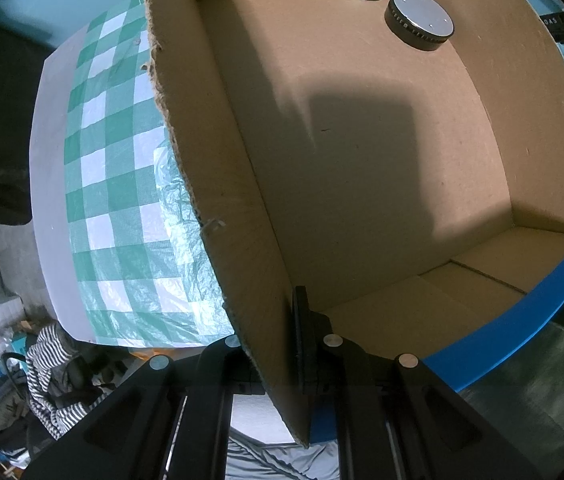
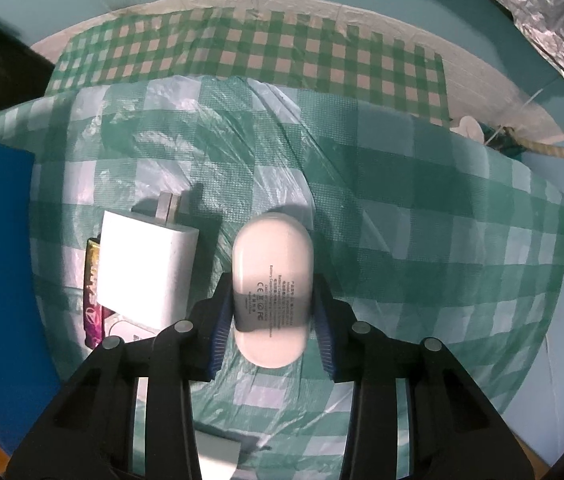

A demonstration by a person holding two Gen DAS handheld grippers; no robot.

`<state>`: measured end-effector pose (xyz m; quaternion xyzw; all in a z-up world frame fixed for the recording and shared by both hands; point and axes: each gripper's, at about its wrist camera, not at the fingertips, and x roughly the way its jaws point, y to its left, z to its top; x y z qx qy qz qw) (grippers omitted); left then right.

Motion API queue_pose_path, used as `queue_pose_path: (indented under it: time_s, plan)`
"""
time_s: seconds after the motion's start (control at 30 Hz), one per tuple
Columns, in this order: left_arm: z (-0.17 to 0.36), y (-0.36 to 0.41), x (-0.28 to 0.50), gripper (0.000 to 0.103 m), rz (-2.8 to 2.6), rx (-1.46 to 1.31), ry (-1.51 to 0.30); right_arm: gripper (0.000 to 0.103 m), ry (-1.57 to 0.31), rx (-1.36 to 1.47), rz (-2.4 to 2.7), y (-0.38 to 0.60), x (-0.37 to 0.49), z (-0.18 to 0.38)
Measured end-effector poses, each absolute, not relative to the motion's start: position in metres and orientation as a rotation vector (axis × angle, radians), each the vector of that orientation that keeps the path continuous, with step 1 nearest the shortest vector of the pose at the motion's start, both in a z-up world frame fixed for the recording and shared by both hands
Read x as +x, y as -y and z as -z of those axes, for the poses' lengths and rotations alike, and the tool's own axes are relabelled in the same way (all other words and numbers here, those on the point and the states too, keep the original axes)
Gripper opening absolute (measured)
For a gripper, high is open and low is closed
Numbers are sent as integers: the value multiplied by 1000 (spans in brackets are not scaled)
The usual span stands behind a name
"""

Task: Organize rigid objects
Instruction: 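Move the right gripper to the white oval case and grasp it, then carry the white oval case into the box with the right gripper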

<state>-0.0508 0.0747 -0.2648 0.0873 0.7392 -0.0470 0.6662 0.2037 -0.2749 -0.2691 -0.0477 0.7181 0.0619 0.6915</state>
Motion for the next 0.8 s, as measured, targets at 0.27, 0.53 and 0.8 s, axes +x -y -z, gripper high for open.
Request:
queue_pose_path:
  time_s: [0.27,0.53,0.8]
  plan:
    - [265,-76,-50,8,107,203,-1666,37,-1594,-121,-172,277,193,259]
    - [264,-76,-49,8,117,207,-1664,37,-1578,-158,-227,270,181,241]
    - [264,-73,-48,8,125,220,-1660,37,-1566,-171,-274,258,171,221]
